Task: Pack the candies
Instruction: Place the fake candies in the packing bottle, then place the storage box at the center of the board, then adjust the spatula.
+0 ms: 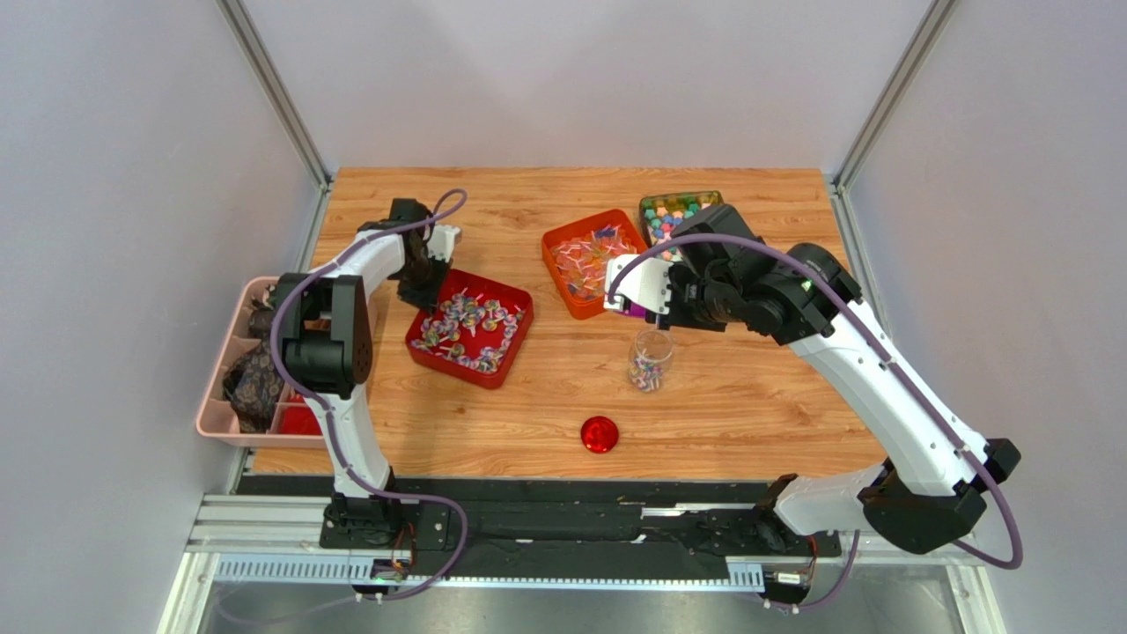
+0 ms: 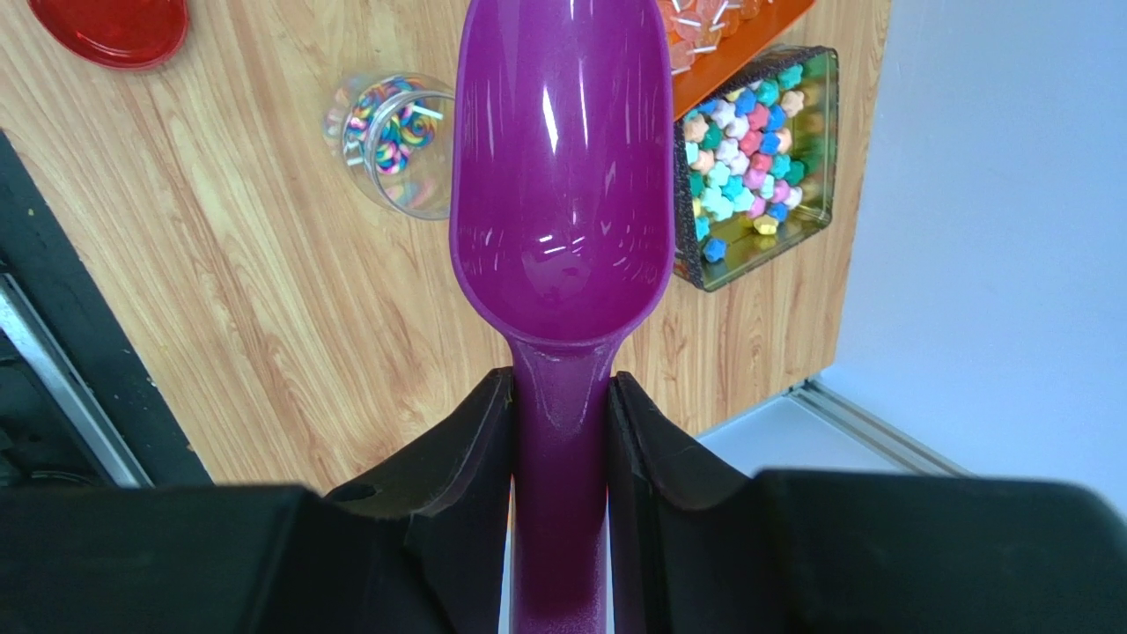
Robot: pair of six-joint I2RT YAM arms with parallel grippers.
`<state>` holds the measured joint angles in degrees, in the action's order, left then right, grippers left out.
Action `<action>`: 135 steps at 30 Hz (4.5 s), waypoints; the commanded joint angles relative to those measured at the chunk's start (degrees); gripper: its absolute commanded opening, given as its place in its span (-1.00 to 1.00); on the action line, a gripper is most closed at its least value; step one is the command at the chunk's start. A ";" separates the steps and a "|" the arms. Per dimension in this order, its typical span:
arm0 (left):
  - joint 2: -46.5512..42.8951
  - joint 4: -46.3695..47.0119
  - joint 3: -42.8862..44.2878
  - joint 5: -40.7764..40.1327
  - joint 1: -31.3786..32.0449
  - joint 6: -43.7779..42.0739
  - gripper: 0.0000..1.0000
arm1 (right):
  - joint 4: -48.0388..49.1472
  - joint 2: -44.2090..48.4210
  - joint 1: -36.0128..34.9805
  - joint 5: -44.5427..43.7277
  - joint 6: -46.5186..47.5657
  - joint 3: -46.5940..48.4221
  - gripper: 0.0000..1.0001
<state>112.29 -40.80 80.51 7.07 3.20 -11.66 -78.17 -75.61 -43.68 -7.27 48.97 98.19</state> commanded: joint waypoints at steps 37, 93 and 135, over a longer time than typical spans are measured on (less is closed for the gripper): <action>-14.56 -13.69 14.76 45.11 0.84 -5.74 0.12 | 44.24 -2.61 -5.88 -4.85 -13.19 -17.86 -1.00; 5.22 -54.48 30.32 78.18 7.87 -41.08 -0.67 | 49.69 -4.63 -12.48 -8.90 -15.31 -19.71 -1.00; 0.12 -52.54 26.98 78.97 7.87 -40.55 -1.00 | 42.75 -6.38 -5.54 7.80 -16.45 -17.24 0.05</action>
<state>116.38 -77.28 107.55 83.26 10.85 -49.82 -39.57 -81.34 -49.54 0.49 33.58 82.06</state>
